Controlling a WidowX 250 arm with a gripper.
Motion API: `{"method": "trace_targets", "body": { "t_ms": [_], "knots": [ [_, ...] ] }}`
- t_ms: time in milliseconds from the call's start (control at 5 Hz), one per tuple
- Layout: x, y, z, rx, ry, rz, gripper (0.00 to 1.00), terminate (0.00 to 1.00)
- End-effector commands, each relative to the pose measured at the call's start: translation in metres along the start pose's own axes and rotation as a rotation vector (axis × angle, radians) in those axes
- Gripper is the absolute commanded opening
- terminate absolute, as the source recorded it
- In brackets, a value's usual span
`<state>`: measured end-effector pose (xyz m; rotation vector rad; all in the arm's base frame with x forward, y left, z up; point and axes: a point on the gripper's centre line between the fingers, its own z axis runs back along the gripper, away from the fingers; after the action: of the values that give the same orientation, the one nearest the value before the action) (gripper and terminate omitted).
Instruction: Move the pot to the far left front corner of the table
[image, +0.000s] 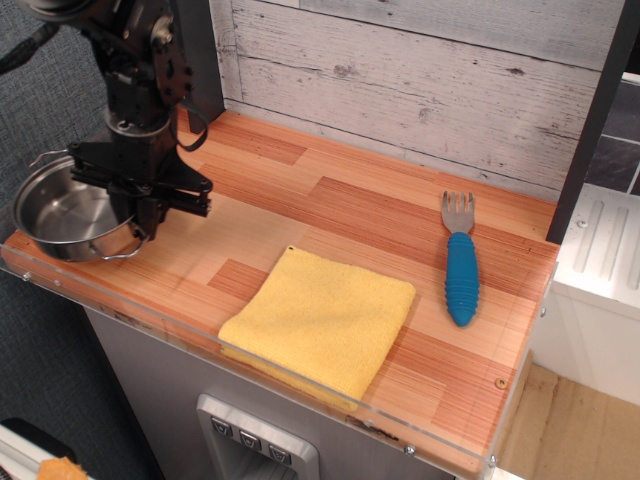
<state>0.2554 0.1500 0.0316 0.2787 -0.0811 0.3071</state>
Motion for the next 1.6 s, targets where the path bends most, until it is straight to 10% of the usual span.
{"method": "trace_targets", "body": {
  "t_ms": [0,200,400,1400],
  "knots": [
    [-0.002,0.012,-0.004,0.012,0.004,0.044,0.00,0.00],
    [-0.002,0.015,-0.007,-0.015,0.009,0.082,0.00,0.00],
    [-0.001,0.018,-0.008,-0.025,0.020,0.104,1.00,0.00],
    [0.017,0.032,0.044,-0.033,-0.005,0.187,1.00,0.00]
  ]
}}
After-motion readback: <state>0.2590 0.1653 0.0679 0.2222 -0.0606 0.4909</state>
